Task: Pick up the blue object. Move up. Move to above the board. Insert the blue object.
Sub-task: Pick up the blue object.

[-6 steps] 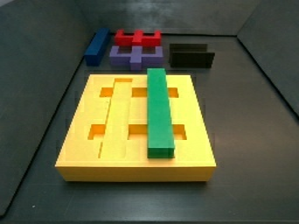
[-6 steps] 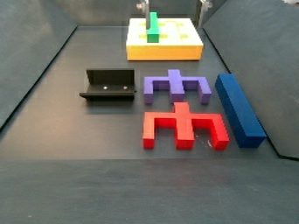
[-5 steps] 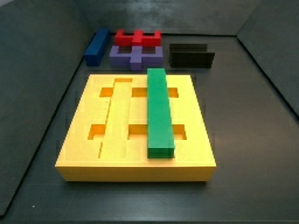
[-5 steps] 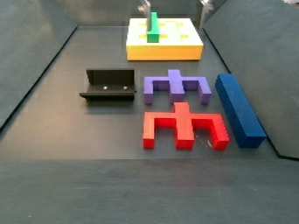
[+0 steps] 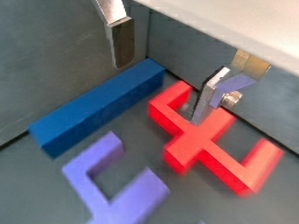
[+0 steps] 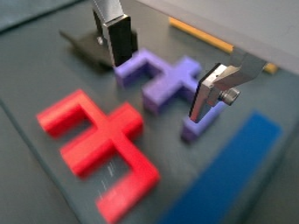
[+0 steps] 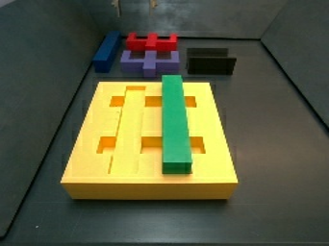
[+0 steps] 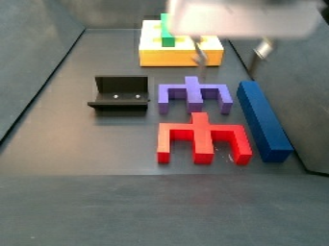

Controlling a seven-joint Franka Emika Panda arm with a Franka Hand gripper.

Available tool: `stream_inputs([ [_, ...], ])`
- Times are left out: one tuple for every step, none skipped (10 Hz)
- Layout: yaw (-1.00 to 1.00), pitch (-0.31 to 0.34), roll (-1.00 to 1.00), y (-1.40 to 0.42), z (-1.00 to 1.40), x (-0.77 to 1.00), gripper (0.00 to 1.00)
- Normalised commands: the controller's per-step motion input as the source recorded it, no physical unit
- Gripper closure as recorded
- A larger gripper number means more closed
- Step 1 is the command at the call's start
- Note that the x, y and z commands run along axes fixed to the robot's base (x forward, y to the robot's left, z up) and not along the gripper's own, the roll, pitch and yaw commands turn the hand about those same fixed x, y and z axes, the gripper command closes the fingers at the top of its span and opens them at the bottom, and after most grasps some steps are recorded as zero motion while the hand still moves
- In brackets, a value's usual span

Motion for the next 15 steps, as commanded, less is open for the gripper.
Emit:
stream_inputs([
  [-0.03,-0.061,0.0,0.13,-0.7,-0.77,0.0],
  [-0.14,-0.073,-0.03,0.0,-0.55,-0.62,0.0],
  [-0.26,-0.05,0.0,-0.1,-0.49,-0.55,0.0],
  [-0.31,0.0,0.0,-0.07,-0.38,-0.42,0.0],
  [-0.2,-0.093,0.0,-0.04,-0.23,-0.31,0.0],
  [0.0,0.0,-0.04,0.03,-0.13,0.0,0.0],
  [0.0,-0.009,-0.02,0.0,-0.17,0.0,0.0],
  [0.0,-0.084,-0.04,0.0,-0.26,0.0,0.0],
  [0.0,-0.084,-0.01,0.0,-0.32,-0.04,0.0],
  [0.0,-0.083,0.0,0.0,-0.29,-0.2,0.0],
  [0.0,-0.081,-0.03,0.0,-0.23,-0.26,0.0],
  [0.0,-0.091,-0.05,0.0,-0.23,-0.22,0.0],
  [0.0,-0.074,-0.06,0.0,-0.16,-0.15,0.0],
  [0.0,-0.114,-0.08,0.0,-0.15,-0.23,0.0],
  [0.0,-0.124,-0.08,0.01,-0.18,-0.23,0.0],
])
